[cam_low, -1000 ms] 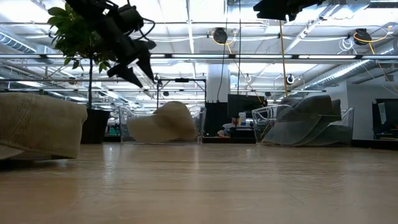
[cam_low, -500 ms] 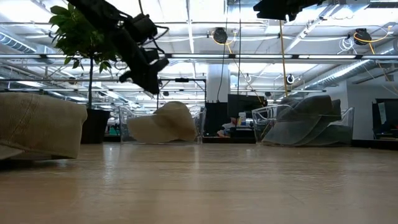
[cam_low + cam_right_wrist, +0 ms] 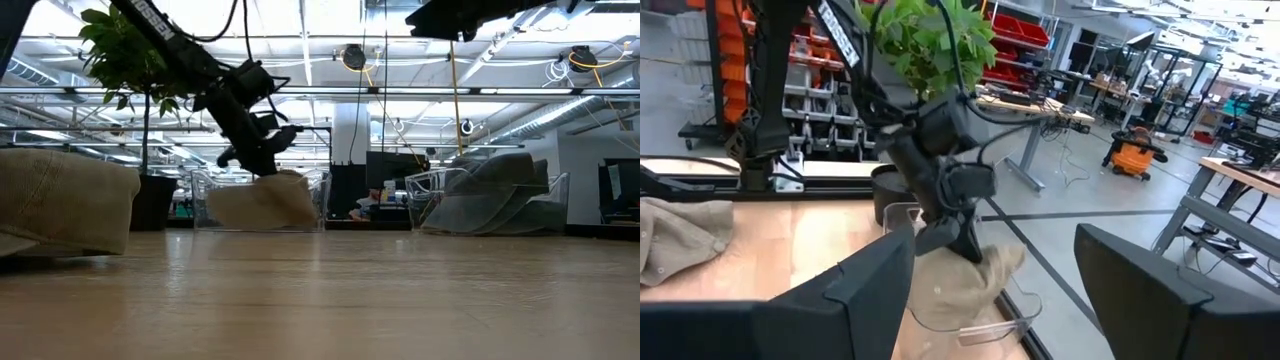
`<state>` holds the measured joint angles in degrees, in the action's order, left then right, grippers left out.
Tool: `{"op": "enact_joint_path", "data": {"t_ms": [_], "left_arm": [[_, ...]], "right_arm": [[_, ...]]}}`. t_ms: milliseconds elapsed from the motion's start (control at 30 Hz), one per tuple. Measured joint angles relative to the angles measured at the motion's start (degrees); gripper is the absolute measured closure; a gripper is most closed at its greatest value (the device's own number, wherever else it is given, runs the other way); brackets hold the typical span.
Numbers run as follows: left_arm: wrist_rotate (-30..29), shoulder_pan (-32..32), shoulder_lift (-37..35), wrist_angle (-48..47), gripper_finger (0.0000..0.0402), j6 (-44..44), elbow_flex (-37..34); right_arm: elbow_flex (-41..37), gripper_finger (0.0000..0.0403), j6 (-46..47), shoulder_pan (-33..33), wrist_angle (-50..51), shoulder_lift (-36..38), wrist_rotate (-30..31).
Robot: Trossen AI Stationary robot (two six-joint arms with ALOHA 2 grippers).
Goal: Pick & Place hat
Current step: Put the right brown cap into the left transparent bin
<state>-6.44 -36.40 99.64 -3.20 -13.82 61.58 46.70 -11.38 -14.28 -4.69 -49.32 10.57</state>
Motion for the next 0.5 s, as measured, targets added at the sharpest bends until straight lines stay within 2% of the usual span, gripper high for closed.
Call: {"op": "enact_joint_path", "data": {"t_ms": [367,433,500], "left_arm": [[22.2,0.2,1.7,10.0,0.0394,1.3,0.0],[24.1,0.2,1.6,10.3,0.0386,1.8,0.2],[22.5,0.3,1.6,10.5,0.0381,2.2,0.6]], "right_arm": [[0.0,0.0140,-0.2,0.0,0.2,0.0,-0.1],[0.0,0.0140,-0.2,0.0,0.2,0.0,-0.1],[0.0,0.0140,-0.2,0.0,0.2,0.0,-0.1]]}}
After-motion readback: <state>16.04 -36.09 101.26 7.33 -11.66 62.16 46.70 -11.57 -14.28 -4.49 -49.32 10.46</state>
